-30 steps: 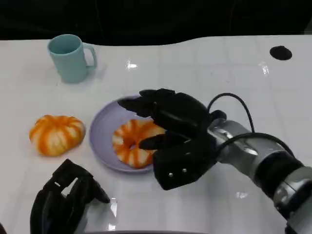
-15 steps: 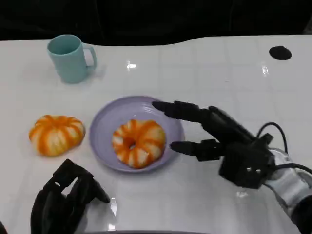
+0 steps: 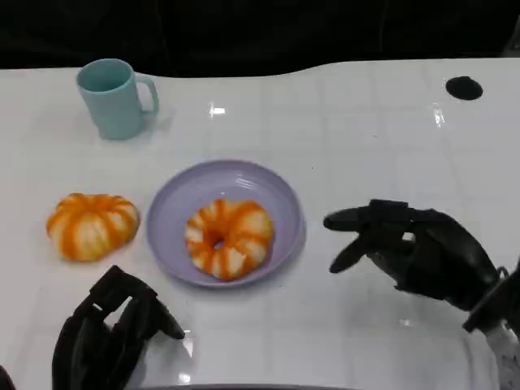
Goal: Grasp the bread from the table and place it into the plate.
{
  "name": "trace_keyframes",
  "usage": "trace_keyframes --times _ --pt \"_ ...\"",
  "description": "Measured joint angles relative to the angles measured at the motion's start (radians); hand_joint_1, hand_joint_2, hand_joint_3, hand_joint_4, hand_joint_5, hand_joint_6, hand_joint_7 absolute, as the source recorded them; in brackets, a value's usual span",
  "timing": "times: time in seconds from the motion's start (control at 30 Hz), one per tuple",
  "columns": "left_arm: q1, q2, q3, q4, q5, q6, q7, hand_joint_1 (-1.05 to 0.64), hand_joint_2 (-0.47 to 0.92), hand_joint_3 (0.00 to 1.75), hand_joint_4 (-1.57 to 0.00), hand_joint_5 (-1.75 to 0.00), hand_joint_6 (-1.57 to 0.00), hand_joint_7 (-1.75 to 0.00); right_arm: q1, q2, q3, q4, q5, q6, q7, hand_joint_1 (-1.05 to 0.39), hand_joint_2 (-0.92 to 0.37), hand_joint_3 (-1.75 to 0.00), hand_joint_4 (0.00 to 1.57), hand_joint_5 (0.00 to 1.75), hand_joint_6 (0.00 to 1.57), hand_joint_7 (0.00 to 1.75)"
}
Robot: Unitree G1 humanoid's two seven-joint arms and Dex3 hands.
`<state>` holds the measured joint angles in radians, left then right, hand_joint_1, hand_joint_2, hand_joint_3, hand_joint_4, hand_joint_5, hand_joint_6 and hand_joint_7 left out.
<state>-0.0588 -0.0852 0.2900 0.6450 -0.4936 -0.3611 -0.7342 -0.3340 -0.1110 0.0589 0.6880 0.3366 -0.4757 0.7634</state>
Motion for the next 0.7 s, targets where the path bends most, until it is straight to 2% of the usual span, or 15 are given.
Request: trace_keyframes --times 0.03,0.1,0.17,0.4,0.5,0.7 --pt "0.0 0.0 0.0 0.0 0.004 0.0 0.0 -0.59 0.92 0.25 -0.66 -1.75 -0.54 -1.51 0.012 0.001 -0.01 -0.014 0.003 0.018 0.004 -0.6 -0.92 -0.37 0.37 1.53 0.53 0.95" --pt "0.0 0.0 0.001 0.0 0.006 0.0 0.002 -0.59 0.92 0.25 -0.65 -1.75 -0.54 -1.51 0.025 0.002 -0.018 -0.038 0.006 0.043 0.007 -0.6 -0.92 -0.37 0.37 1.61 0.48 1.14" --pt "0.0 0.0 0.001 -0.001 0.007 -0.001 0.003 -0.59 0.92 0.26 -0.65 -1.75 -0.54 -1.51 0.049 0.007 -0.035 -0.079 0.031 0.089 0.012 -0.6 -0.92 -0.36 0.38 1.67 0.48 1.24" --pt "0.001 0.005 0.006 -0.001 0.007 -0.001 0.006 -0.58 0.92 0.25 -0.63 -1.75 -0.53 -1.5 0.192 0.011 -0.103 -0.183 0.132 0.333 0.027 -0.58 -0.92 -0.37 0.52 1.75 0.51 1.44" --pt "0.001 0.002 0.003 -0.004 0.007 0.001 0.008 -0.58 0.92 0.25 -0.63 -1.75 -0.52 -1.51 0.199 0.014 -0.132 -0.2 0.159 0.387 0.033 -0.58 -0.92 -0.36 0.58 1.75 0.51 1.57" --pt "0.003 0.002 0.005 -0.009 0.007 0.001 0.013 -0.58 0.92 0.24 -0.63 -1.75 -0.51 -1.53 0.216 0.034 -0.145 -0.222 0.165 0.439 0.035 -0.57 -0.92 -0.36 0.69 1.75 0.48 1.74"
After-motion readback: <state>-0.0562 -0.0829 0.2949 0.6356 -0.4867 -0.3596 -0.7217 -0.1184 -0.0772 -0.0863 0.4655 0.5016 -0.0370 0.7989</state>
